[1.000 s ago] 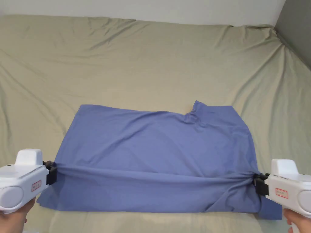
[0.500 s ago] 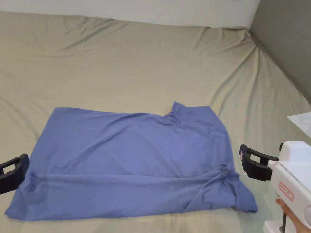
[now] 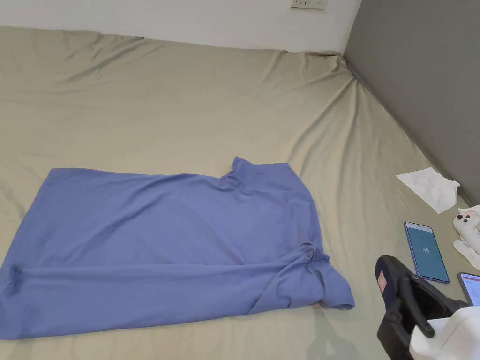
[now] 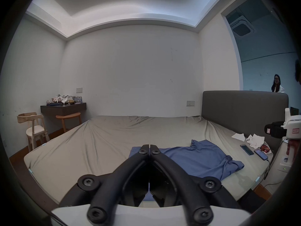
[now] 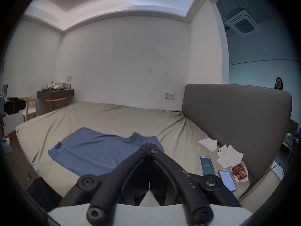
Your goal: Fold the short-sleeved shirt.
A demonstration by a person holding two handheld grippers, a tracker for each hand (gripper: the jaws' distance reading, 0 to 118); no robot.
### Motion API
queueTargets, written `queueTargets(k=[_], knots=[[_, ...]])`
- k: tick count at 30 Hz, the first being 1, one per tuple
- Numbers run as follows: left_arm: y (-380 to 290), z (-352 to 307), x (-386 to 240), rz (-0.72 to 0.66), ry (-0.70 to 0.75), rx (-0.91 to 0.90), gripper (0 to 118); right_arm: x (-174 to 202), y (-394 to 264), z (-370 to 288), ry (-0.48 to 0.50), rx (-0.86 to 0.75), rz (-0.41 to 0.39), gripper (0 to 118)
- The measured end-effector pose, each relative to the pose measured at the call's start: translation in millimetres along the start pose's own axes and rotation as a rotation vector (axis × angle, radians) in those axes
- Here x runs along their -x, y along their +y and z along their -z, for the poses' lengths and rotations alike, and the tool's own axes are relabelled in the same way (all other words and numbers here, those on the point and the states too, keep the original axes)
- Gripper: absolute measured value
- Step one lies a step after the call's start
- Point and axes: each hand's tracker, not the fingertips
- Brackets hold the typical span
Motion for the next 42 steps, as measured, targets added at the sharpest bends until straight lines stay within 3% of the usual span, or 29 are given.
queueTargets(k=[5,6,7,9,10,14,17,20,23,25,27,29,30,32,34,36,39,42], knots=[[-11,1,5,-0.023,0.014,0.002,0,-6,-5,1,-0.014,0.023,0.027,1],[-12,2,6,-0.024,0.009,0.005,0,-11,-6,9,-0.022,0.055,0.031,11],[-13,3,6,-0.026,0.011,0.015,0,-15,-8,17,-0.027,0.092,0.040,36],[-16,6,8,-0.030,-0.001,0.029,0,-29,-18,48,0.003,0.183,0.057,111],[-18,7,8,-0.037,-0.006,0.037,0,-39,-29,71,-0.005,0.269,0.082,118],[-21,9,9,-0.068,-0.013,0.056,0,-67,-87,159,0.019,0.463,0.202,113],[-23,7,10,-0.093,-0.016,0.060,0,-73,-129,209,0.023,0.666,0.226,84],[-24,7,11,-0.088,0.012,0.075,0,-70,-149,227,0.049,0.678,0.165,82],[-26,4,13,-0.104,0.019,0.083,0,-67,-154,229,0.063,0.687,0.157,81],[-28,5,11,-0.098,0.027,0.094,0,-67,-155,232,0.095,0.707,0.171,60],[-30,8,12,-0.094,0.036,0.106,0,-64,-153,229,0.129,0.688,0.190,23],[-34,15,18,-0.134,0.015,0.120,0,-57,-148,226,0.145,0.669,0.175,15],[-36,21,23,-0.165,0.001,0.128,3,-53,-146,226,0.122,0.674,0.136,14],[-43,38,36,-0.222,-0.010,0.174,24,-51,-146,226,0.130,0.676,0.103,13],[-49,61,49,-0.266,-0.034,0.218,70,-52,-145,226,0.136,0.672,0.110,13],[-60,89,66,-0.309,0.000,0.301,98,-55,-146,225,0.139,0.675,0.127,13],[-88,142,94,-0.343,0.001,0.458,96,-54,-145,225,0.143,0.676,0.136,13],[-128,194,110,-0.320,0.060,0.664,73,-45,-142,221,0.137,0.681,0.134,13]])
